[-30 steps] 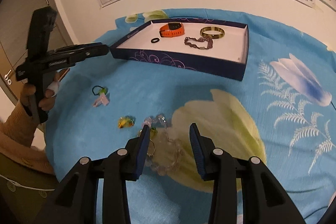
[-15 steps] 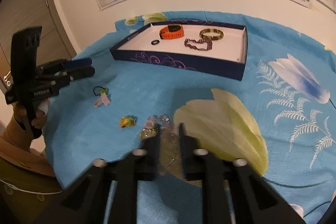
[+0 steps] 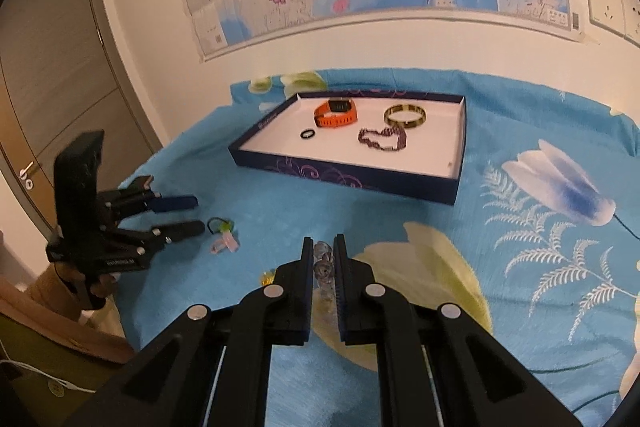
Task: Organize jewelry
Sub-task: 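Grasp and lift the clear crystal bead bracelet with the right tool, then grasp the pink hair tie with the left tool while the right tool holds the crystal bracelet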
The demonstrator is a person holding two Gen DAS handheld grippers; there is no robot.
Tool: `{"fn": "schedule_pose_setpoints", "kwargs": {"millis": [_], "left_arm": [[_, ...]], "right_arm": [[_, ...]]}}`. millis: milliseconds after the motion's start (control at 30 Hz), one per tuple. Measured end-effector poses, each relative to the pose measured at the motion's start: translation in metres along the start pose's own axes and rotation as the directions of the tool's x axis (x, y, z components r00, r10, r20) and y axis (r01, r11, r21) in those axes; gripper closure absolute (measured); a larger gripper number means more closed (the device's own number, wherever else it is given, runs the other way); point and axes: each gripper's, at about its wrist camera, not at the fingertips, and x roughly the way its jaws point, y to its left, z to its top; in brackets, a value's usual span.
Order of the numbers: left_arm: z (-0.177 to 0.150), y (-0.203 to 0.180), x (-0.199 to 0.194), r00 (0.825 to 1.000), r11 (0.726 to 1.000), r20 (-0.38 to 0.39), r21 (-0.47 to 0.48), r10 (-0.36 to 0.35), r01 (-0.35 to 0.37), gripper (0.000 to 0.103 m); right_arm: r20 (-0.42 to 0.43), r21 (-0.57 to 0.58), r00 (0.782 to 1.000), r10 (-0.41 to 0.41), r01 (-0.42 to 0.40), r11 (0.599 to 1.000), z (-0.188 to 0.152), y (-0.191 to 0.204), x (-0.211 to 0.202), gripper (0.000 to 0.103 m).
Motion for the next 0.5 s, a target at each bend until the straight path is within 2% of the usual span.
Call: {"fn": "schedule_pose_setpoints", "kwargs": {"millis": [267,500], "left_arm": [[0.0019,-0.0007,0.0048,1.000,1.000,-0.009,-0.008,-0.005,0.005,0.057],[0.0018,-0.0015,0.0061,1.000,1.000,-0.010,-0.007,-0.013,0.013,0.059]], "right_arm": [[0.042,0.029,0.999,0.023,-0.024,0.999,0.0085,-0.0033,-0.0074,0.095],[0.044,0.043,0.999,0.003,-0.005,0.999,0.0118,-0.0069,-0.0050,0.095]]}}
